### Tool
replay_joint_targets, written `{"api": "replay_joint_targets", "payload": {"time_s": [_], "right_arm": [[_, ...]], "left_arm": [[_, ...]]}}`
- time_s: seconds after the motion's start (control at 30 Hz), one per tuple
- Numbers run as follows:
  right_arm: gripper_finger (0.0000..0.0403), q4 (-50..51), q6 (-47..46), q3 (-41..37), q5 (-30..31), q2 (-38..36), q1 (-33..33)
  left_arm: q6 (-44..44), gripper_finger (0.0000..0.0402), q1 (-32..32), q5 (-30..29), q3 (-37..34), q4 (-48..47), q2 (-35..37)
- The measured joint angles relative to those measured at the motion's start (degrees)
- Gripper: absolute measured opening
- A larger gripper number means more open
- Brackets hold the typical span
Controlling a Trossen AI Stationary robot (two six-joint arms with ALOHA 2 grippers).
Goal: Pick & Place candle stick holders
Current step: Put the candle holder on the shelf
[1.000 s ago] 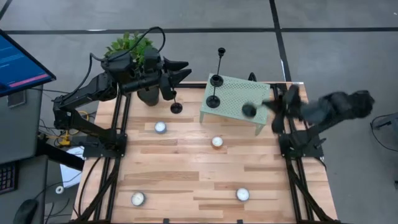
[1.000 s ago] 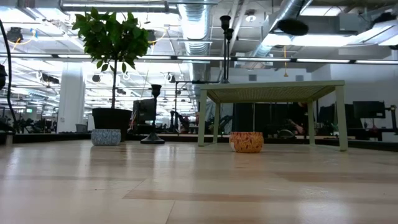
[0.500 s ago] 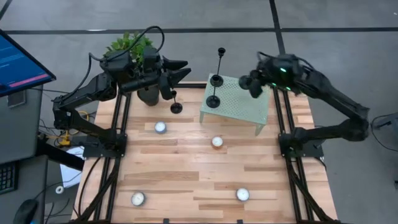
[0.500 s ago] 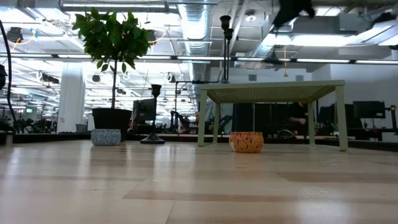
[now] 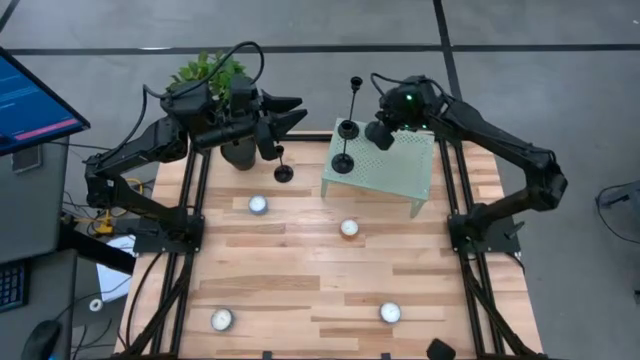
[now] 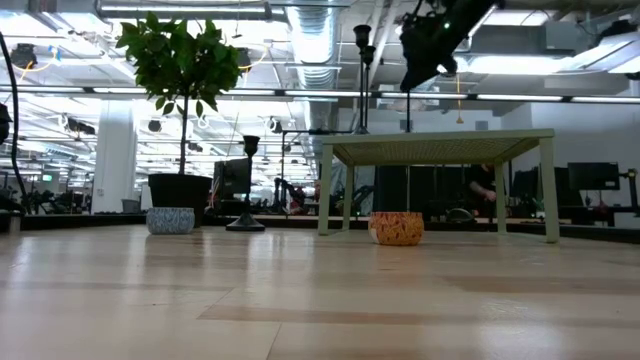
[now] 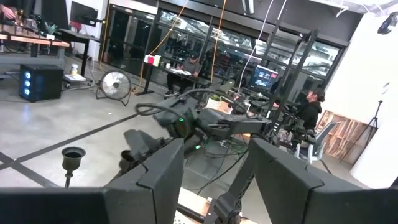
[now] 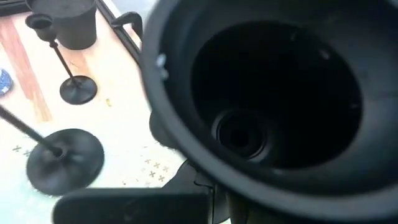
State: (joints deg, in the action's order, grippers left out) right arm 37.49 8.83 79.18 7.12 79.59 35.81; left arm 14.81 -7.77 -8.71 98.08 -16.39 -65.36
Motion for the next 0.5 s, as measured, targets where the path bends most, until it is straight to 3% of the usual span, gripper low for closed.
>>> {"api": "replay_joint_targets", "payload": {"time_s": [0.5], "right_arm": [[0.0000,-1.6,0.2,0.1,-6.0,2.9,3.4]], "left_arm": [[-1.1,0.0186,0.0,0.0,0.0,0.5,0.0]]}}
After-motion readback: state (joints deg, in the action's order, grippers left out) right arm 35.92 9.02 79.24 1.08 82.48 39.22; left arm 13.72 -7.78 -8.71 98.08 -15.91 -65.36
